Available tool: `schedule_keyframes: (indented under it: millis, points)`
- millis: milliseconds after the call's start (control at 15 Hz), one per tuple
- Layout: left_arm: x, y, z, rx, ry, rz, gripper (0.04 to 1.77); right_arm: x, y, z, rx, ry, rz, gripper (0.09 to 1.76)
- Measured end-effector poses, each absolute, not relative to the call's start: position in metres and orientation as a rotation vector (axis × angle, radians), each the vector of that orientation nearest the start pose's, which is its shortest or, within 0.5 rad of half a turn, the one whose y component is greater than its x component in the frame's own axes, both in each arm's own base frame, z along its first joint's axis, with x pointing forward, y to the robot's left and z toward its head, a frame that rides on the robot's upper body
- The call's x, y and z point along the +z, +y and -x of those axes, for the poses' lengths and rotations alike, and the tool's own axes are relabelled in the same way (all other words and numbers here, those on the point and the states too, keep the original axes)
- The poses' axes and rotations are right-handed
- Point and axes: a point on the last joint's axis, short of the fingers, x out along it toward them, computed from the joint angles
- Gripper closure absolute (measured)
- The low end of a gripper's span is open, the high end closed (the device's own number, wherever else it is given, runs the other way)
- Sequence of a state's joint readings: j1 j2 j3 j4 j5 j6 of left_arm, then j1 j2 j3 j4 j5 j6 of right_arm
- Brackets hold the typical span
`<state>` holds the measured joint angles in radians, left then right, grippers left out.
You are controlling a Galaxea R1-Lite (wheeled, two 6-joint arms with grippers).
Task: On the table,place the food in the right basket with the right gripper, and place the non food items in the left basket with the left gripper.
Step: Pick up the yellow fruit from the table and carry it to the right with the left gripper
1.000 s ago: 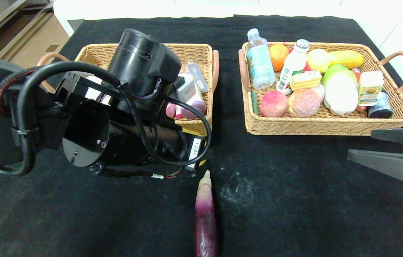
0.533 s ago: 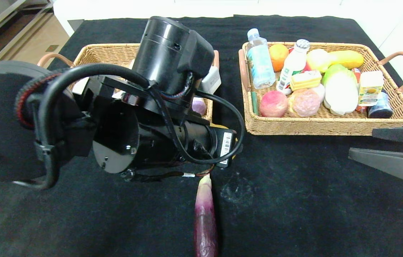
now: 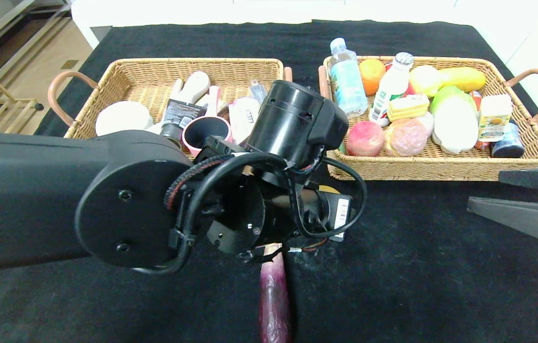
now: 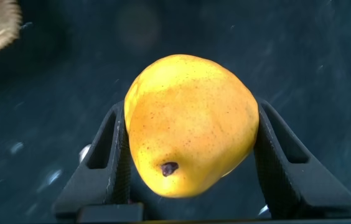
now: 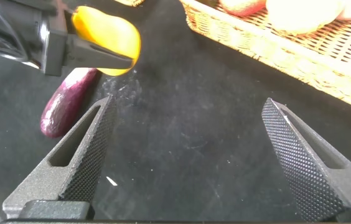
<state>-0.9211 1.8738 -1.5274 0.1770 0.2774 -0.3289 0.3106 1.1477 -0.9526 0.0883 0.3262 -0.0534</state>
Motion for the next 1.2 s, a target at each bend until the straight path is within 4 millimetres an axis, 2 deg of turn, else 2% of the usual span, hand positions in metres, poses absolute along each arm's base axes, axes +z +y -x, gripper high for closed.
schedule_keyframes:
  millis: [200, 733, 933, 1200]
  points:
    - [0.241, -0.299, -0.234, -0.559, 0.499, 0.049, 0.66, 0.286, 0.055, -0.151, 0.633, 0.268, 0.048, 0.14]
    - [0.224, -0.311, -0.239, -0.562, 0.544, 0.049, 0.66, 0.286, 0.054, -0.151, 0.633, 0.27, 0.047, 0.14]
    - [0.222, -0.312, -0.239, -0.564, 0.548, 0.046, 0.45, 0.286, 0.055, -0.151, 0.633, 0.269, 0.048, 0.14]
    - [0.222, -0.312, -0.239, -0.564, 0.549, 0.046, 0.31, 0.286, 0.054, -0.151, 0.632, 0.269, 0.047, 0.14]
